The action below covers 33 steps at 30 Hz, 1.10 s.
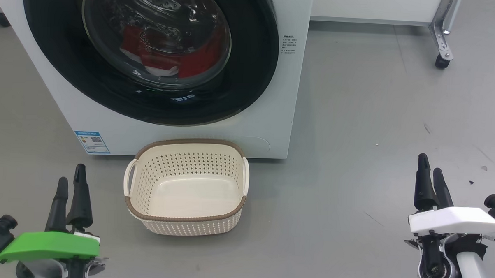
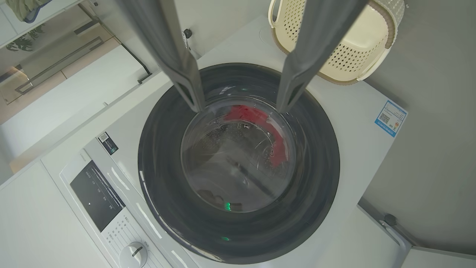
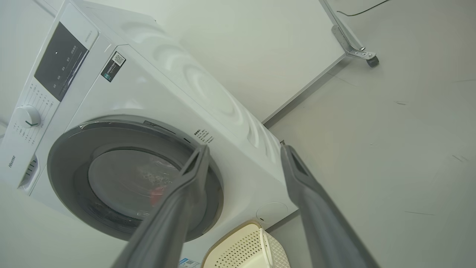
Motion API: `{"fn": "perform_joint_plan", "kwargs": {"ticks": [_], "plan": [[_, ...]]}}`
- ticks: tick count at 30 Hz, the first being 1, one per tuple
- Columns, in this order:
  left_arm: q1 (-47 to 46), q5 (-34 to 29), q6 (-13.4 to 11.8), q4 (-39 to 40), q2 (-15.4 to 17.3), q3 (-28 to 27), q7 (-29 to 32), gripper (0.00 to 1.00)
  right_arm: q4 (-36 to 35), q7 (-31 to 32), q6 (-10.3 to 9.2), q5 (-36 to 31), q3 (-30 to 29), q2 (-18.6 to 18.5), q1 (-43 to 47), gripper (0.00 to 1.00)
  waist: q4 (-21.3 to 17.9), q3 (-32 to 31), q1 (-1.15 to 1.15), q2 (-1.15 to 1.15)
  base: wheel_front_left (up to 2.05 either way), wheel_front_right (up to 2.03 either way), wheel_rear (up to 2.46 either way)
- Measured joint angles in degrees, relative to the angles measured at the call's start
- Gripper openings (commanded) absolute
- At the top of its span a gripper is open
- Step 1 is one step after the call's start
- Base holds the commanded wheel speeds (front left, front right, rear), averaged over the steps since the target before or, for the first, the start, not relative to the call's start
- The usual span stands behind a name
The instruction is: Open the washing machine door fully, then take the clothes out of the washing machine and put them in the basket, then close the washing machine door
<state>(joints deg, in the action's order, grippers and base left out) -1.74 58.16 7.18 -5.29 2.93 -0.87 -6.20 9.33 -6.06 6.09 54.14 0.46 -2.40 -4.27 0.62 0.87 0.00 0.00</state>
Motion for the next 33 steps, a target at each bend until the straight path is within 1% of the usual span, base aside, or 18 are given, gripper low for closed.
{"fn": "perform_joint_plan", "kwargs": {"ticks": [3,5,13,19,24,29,33], "plan": [[0.0,-3.3,0.0,0.2,0.1,0.6,-0.5,1.00,0.0,-0.5,-0.71,-2.8,0.7,-0.1,0.0,1.00,0.0,0.1,0.00,0.00,0.00,0.00,0.00],[0.0,-5.8,0.0,0.3,0.3,1.2,-1.0,1.00,0.0,-0.8,-0.76,-4.7,1.4,-0.2,0.0,1.00,0.0,0.1,0.00,0.00,0.00,0.00,0.00],[0.0,-15.1,0.0,0.6,0.7,2.7,-2.2,1.00,0.3,-2.2,-2.16,-11.6,3.4,-0.4,0.0,1.00,-0.2,0.3,0.00,0.00,0.00,0.00,0.00],[0.0,-21.9,0.0,0.6,1.2,4.3,-3.1,1.00,0.3,-3.2,-2.72,-18.2,5.2,-1.5,-0.2,1.00,-0.3,0.6,0.00,0.00,0.00,0.00,0.00],[0.1,-27.6,0.0,0.6,1.5,5.3,-4.0,1.00,0.6,-3.9,-3.35,-22.8,6.9,-1.6,-0.3,1.00,-0.4,0.8,0.00,0.00,0.00,0.00,0.00],[0.1,-32.6,-0.5,0.6,1.6,6.5,-4.7,1.00,1.8,-4.8,-4.77,-26.8,8.2,-1.7,-0.3,1.00,-0.6,1.0,0.00,0.00,0.00,0.00,0.00],[0.1,-36.0,-1.3,0.1,1.5,7.0,-5.3,1.00,2.8,-5.4,-5.33,-30.3,9.4,-2.1,-0.3,1.00,-0.7,1.3,0.00,0.00,0.00,0.00,0.00]]}}
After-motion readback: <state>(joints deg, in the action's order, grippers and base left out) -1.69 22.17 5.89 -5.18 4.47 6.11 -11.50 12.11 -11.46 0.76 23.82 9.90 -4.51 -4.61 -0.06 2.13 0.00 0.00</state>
